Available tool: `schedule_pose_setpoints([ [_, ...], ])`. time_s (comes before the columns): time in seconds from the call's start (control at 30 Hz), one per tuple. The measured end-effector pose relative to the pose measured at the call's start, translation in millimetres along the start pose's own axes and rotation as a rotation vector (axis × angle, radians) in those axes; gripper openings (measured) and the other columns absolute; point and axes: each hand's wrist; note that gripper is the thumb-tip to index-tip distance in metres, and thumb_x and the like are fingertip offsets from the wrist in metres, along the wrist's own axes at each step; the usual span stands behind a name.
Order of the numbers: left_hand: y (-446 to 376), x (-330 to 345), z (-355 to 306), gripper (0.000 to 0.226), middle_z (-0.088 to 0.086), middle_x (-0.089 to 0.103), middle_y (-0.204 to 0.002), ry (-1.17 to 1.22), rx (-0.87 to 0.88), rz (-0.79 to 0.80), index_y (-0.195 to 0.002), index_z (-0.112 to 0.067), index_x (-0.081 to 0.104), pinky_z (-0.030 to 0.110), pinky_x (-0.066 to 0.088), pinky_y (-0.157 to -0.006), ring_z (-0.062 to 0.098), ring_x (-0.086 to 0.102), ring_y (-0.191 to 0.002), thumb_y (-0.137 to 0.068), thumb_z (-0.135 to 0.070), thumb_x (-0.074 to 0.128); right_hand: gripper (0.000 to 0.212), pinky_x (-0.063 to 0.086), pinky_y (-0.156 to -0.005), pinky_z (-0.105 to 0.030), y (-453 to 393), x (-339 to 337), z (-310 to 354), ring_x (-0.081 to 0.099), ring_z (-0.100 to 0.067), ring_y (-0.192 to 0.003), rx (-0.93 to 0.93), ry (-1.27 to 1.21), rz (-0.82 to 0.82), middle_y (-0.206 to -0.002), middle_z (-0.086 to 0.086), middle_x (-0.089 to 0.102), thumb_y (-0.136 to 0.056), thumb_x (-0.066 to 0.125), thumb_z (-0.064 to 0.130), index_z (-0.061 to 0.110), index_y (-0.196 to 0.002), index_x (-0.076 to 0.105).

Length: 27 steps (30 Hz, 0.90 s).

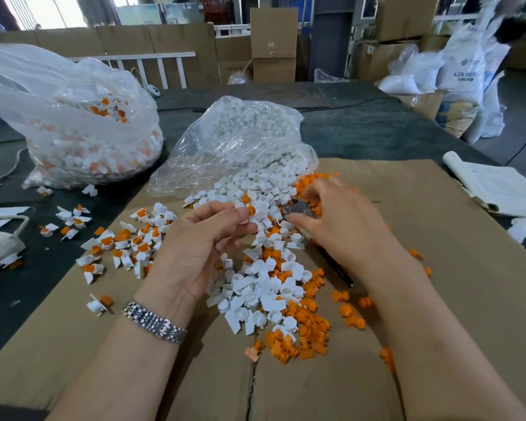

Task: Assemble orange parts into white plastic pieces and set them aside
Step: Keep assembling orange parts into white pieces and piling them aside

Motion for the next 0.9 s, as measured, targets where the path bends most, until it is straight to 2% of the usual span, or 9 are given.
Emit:
schedule_pose_setpoints([
  [0.13,-0.4,-1.1,0.5,0.022,0.012,0.078,-0.085,0.023,-0.001,-0.013,-0.084,-0.01,0.075,0.018,0.054,-0.051,0.023,0.078,-0.079,-0.064,-0.011,0.086,0.065,0.043,-0.101,-0.054,2.2,5.0,-7.7,0.046,-0.031,-0.122,0.203,0.301,0.259,-0.128,-0.01,0.05,-0.082,0.068,0.063,0.015,-0.123,0.053],
  [0.3,-1.9,-3.0,1.1,0.023,0.012,0.078,-0.088,0.055,0.007,-0.013,-0.086,-0.011,0.078,0.018,0.054,-0.051,0.023,0.078,-0.081,-0.065,-0.012,0.086,0.04,0.042,-0.099,-0.053,2.5,11.0,-4.1,0.046,-0.032,-0.12,0.15,0.342,0.216,-0.114,-0.008,0.055,-0.09,0.062,0.048,0.013,-0.108,0.052],
  [0.37,-1.8,-3.2,1.0,0.016,0.011,0.078,-0.089,0.069,0.013,-0.015,-0.081,-0.014,0.079,0.018,0.054,-0.051,0.022,0.078,-0.08,-0.066,-0.012,0.086,0.037,0.047,-0.083,-0.043,2.2,10.3,-3.4,0.052,-0.031,-0.107,0.147,0.242,0.184,-0.102,-0.006,0.056,-0.091,0.06,0.048,0.013,-0.1,0.053],
  [0.43,-1.6,-2.9,0.7,0.017,0.011,0.078,-0.09,0.083,0.015,-0.029,-0.082,-0.014,0.078,0.018,0.053,-0.05,0.021,0.077,-0.079,-0.067,-0.012,0.085,0.033,0.037,-0.059,-0.033,2.8,6.2,-2.0,0.056,-0.025,-0.086,0.151,0.095,0.144,-0.088,-0.004,0.057,-0.093,0.056,0.046,0.013,-0.094,0.054],
  [0.5,-1.4,-2.2,0.5,0.018,0.009,0.078,-0.09,0.083,0.021,-0.029,-0.087,-0.012,0.075,0.018,0.053,-0.051,0.019,0.077,-0.078,-0.071,-0.012,0.083,0.024,0.037,-0.052,-0.033,3.6,-2.3,0.3,0.058,-0.022,-0.071,0.136,-0.029,0.128,-0.08,-0.004,0.059,-0.096,0.053,0.039,0.016,-0.091,0.055],
  [0.57,-1.2,-1.8,0.5,0.018,0.007,0.077,-0.089,0.07,0.03,-0.02,-0.093,-0.012,0.071,0.018,0.052,-0.053,0.017,0.076,-0.078,-0.077,-0.012,0.08,0.022,0.051,-0.058,-0.04,5.2,-14.0,3.8,0.065,-0.026,-0.071,0.118,-0.193,0.175,-0.08,-0.011,0.066,-0.099,0.051,0.033,0.015,-0.088,0.057],
  [0.7,-0.2,-0.8,0.8,0.015,0.004,0.076,-0.089,0.059,0.053,0.011,-0.096,-0.012,0.068,0.019,0.052,-0.057,0.016,0.074,-0.077,-0.085,-0.012,0.077,0.031,0.055,-0.058,-0.026,14.3,-25.8,14.9,0.068,-0.015,-0.063,0.07,-0.425,0.428,-0.083,-0.014,0.072,-0.102,0.052,0.034,0.01,-0.087,0.063],
  [0.83,-0.1,-0.4,1.5,0.014,0.005,0.074,-0.089,0.047,0.085,0.016,-0.099,-0.009,0.067,0.02,0.052,-0.057,0.016,0.072,-0.075,-0.087,-0.009,0.075,0.037,0.055,-0.079,-0.054,17.1,-25.4,25.8,0.067,-0.038,-0.088,-0.013,-0.393,0.486,-0.095,-0.021,0.071,-0.102,0.05,0.039,0.005,-0.095,0.063],
  [0.9,0.1,0.2,2.3,0.01,0.006,0.074,-0.087,0.037,0.099,0.015,-0.095,-0.009,0.066,0.02,0.052,-0.056,0.017,0.072,-0.074,-0.09,-0.006,0.073,0.038,0.054,-0.079,-0.053,18.8,-27.4,28.9,0.067,-0.037,-0.087,-0.031,-0.382,0.485,-0.093,-0.017,0.072,-0.102,0.049,0.041,0.006,-0.096,0.062],
])
Point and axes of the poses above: each hand's wrist, its own y-axis away from the middle knuckle, its own x-axis out of the palm, z = x × y
